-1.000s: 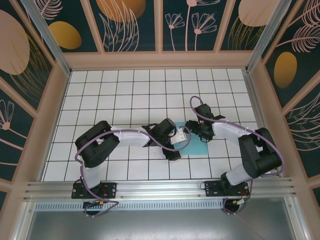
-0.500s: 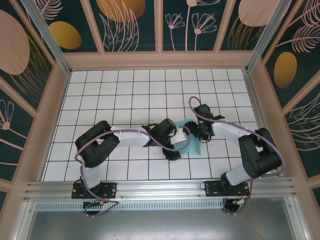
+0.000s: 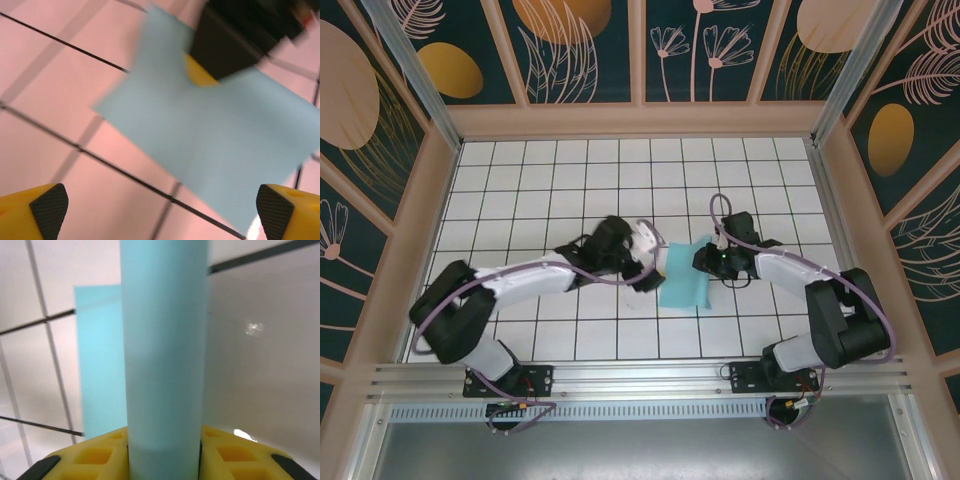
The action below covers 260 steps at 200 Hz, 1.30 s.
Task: Fold a paper plane with a square sheet of paper (fold left side to right side)
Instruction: Pick up the square sheet of paper from the center of the table, then place a square sheet of paper at the center of the table.
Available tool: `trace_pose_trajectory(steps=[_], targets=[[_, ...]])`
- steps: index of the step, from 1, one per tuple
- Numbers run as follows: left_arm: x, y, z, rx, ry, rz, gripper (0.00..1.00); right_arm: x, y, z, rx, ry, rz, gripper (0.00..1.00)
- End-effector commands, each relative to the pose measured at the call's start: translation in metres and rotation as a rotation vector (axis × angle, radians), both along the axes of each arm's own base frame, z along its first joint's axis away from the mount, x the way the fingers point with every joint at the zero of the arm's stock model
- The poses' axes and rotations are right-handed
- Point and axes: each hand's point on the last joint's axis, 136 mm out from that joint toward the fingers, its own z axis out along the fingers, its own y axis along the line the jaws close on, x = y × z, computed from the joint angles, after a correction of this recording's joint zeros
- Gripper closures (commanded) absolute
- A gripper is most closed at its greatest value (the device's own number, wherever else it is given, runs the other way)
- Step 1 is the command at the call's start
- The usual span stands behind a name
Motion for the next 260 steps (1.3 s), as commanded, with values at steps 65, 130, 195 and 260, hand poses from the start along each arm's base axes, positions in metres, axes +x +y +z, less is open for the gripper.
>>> trace_pose_trajectory(steps=[65, 130, 195, 260], targets=[[0.050, 0.064, 0.083, -0.502, 0.323, 0.366, 0.01, 0.015, 0.024, 0.110, 0.465, -0.344, 0.187, 0.68], [0.036, 0.040, 0.139, -0.758, 0.550, 0.193, 0.02, 0.011, 0.038, 0.215, 0.652, -0.542, 0.323, 0.69], [0.024, 0.027, 0.163, -0.835, 0.626, 0.045, 0.04, 0.001, 0.055, 0.253, 0.720, -0.593, 0.366, 0.69], [0.009, 0.012, 0.164, -0.808, 0.655, -0.056, 0.37, 0.000, 0.076, 0.256, 0.748, -0.572, 0.395, 0.69]])
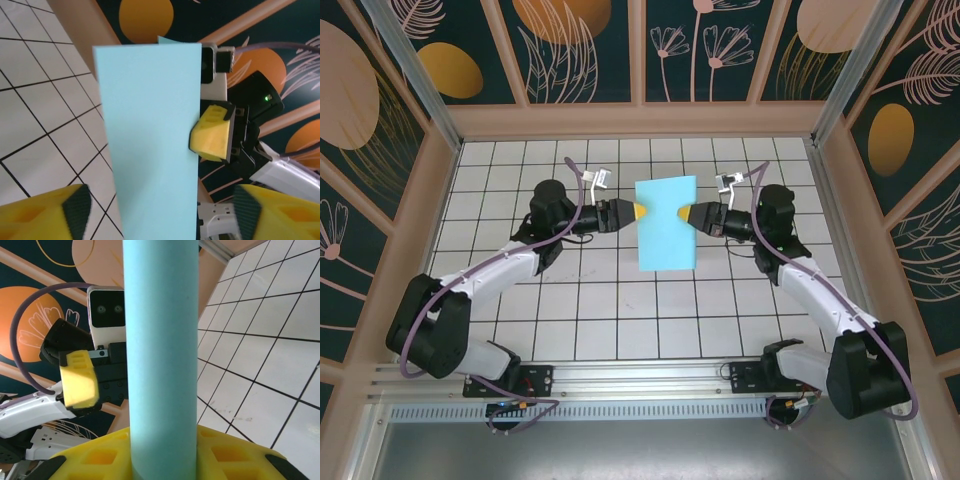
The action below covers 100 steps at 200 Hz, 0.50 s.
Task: Fold a paper plane with a square sheet of paper (fold left side to right side)
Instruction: Place a square sheet of paper at the center of the table.
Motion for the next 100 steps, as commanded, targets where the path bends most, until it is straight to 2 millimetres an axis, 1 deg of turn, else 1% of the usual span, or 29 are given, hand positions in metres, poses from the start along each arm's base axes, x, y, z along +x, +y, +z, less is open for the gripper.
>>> trace_pose_trajectory(steps=[1, 20, 27, 31, 41, 50, 60, 71, 78, 100], targets=[[-0.007, -0.008, 0.013, -0.027, -0.051, -0.066, 0.38, 0.003, 0.008, 0.024, 0.032, -0.069, 0.016, 0.69], [-0.003, -0.009, 0.007, -0.008, -0.051, -0.052, 0.60, 0.004, 0.009, 0.018, 0.020, -0.048, 0.014, 0.68], [-0.001, -0.009, -0.001, 0.017, -0.037, -0.038, 0.69, 0.005, 0.009, 0.015, 0.009, -0.042, 0.012, 0.67], [0.001, -0.009, -0.006, 0.033, -0.029, -0.032, 0.76, 0.005, 0.009, 0.013, -0.001, -0.037, 0.009, 0.67], [0.004, -0.010, -0.018, 0.074, -0.011, -0.028, 0.89, 0.007, 0.006, 0.005, -0.041, -0.023, -0.012, 0.62], [0.005, -0.010, -0.029, 0.093, 0.010, -0.030, 0.95, 0.010, 0.002, -0.004, -0.094, -0.007, -0.042, 0.56], [0.005, -0.010, -0.038, 0.101, 0.027, -0.036, 1.00, 0.013, -0.004, -0.012, -0.143, 0.006, -0.072, 0.51], [0.006, -0.008, -0.049, 0.116, 0.048, -0.031, 1.00, 0.015, -0.012, -0.023, -0.186, 0.033, -0.100, 0.42], [0.008, -0.006, -0.059, 0.136, 0.070, -0.022, 1.00, 0.016, -0.019, -0.028, -0.209, 0.046, -0.122, 0.35], [0.012, 0.008, -0.093, 0.203, 0.144, 0.015, 1.00, 0.021, -0.042, -0.051, -0.315, 0.092, -0.219, 0.20]])
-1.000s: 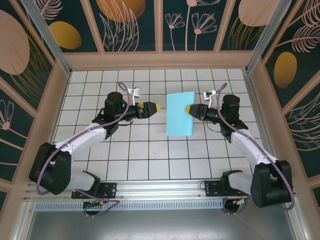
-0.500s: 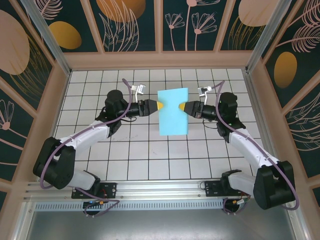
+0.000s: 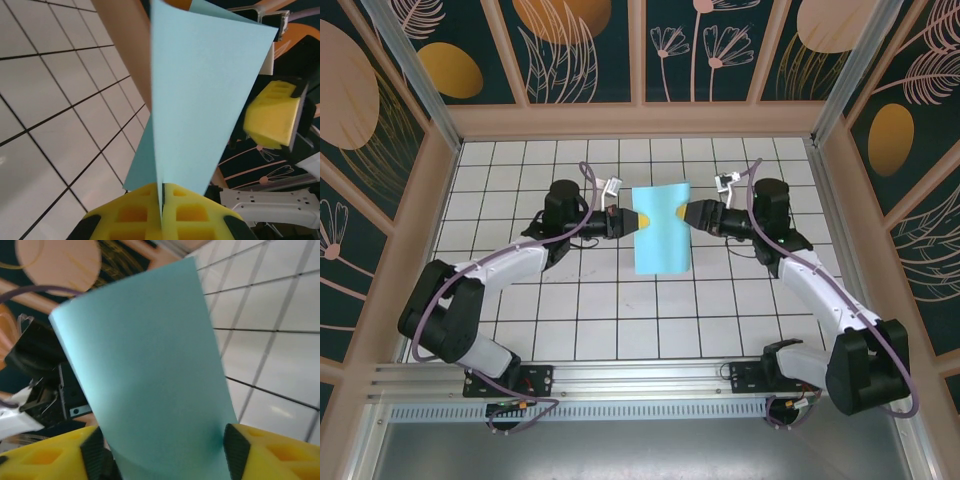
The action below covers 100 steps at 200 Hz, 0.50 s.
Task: Fold a paper plane with a square sheet of paper (fold left side to right side)
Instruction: Place a square sheet of paper at the center of the table.
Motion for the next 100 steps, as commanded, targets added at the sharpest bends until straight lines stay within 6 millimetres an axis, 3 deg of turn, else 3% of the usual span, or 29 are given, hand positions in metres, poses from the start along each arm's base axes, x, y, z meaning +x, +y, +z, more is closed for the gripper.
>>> trace_pose_trajectory(steps=[1, 31, 62, 100], targets=[[0.003, 0.016, -0.043, 0.090, 0.073, 0.033, 1.00, 0.003, -0.027, -0.019, -0.154, 0.017, -0.102, 0.20], [0.002, 0.036, -0.100, 0.252, 0.169, 0.053, 1.00, 0.004, -0.047, -0.052, -0.293, 0.088, -0.168, 0.12], [-0.002, 0.054, -0.140, 0.367, 0.230, 0.047, 1.00, 0.001, -0.039, -0.082, -0.300, 0.147, -0.137, 0.12], [0.010, 0.075, -0.170, 0.462, 0.263, 0.088, 1.00, 0.003, -0.018, -0.118, -0.272, 0.224, -0.107, 0.27]])
